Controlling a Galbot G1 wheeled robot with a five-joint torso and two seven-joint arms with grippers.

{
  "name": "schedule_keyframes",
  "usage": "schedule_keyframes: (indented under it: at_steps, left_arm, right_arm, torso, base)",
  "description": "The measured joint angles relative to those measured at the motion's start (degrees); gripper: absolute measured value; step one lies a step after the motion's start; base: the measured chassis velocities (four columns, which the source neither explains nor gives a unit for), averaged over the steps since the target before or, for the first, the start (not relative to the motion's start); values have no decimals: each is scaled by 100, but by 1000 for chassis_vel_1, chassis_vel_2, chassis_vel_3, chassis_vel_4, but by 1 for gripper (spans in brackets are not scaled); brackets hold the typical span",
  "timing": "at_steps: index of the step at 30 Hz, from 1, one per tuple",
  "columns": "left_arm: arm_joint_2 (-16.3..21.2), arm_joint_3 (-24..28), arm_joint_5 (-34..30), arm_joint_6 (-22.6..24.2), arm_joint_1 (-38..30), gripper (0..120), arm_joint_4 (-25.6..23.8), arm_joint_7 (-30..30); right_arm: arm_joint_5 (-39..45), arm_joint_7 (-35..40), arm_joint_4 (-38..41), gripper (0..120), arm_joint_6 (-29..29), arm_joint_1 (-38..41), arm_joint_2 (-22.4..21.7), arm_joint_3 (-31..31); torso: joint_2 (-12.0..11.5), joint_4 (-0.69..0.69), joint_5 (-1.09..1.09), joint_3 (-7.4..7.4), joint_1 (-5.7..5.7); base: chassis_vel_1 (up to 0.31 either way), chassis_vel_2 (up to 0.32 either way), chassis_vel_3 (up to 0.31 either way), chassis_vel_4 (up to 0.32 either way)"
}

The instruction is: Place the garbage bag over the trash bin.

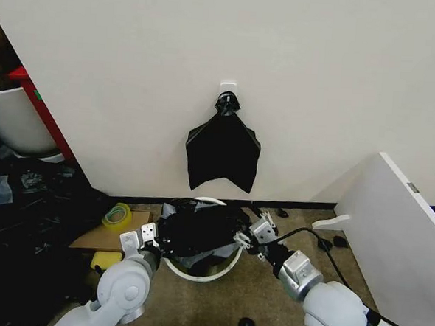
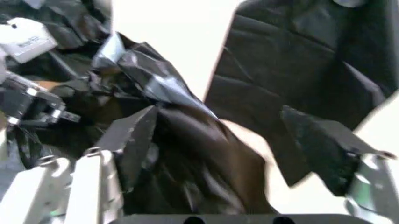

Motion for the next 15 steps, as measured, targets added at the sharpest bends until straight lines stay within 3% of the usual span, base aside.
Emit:
schedule_keyframes:
  at_steps: [3,7,12,15]
  left_arm:
    - [147,100,169,74,-31,0,-69,180]
    - [284,200,307,116,-89,0,-80,342]
    - [342,264,482,83,-85,0,-62,437]
    - [359,290,539,93,-83,0,-76,498]
  right_arm:
    - [-39,-464,-215,93,79,346,-2,-181]
    - [-352,-842,-518,100,199,619,12,-477]
    - [-435,-887,-688,98,195,830,100,-724]
    - [-551,-882,-924,84,204,1126,226,-1030]
  torso:
    - [0,2,2,1,0]
    - [0,-1,2,1,0]
    - [0,1,1,1,1]
    - [0,1,1,1,1]
  base:
    - [0,0,0,0]
    - [0,0,0,0]
    - [0,0,0,0]
    - [0,0,0,0]
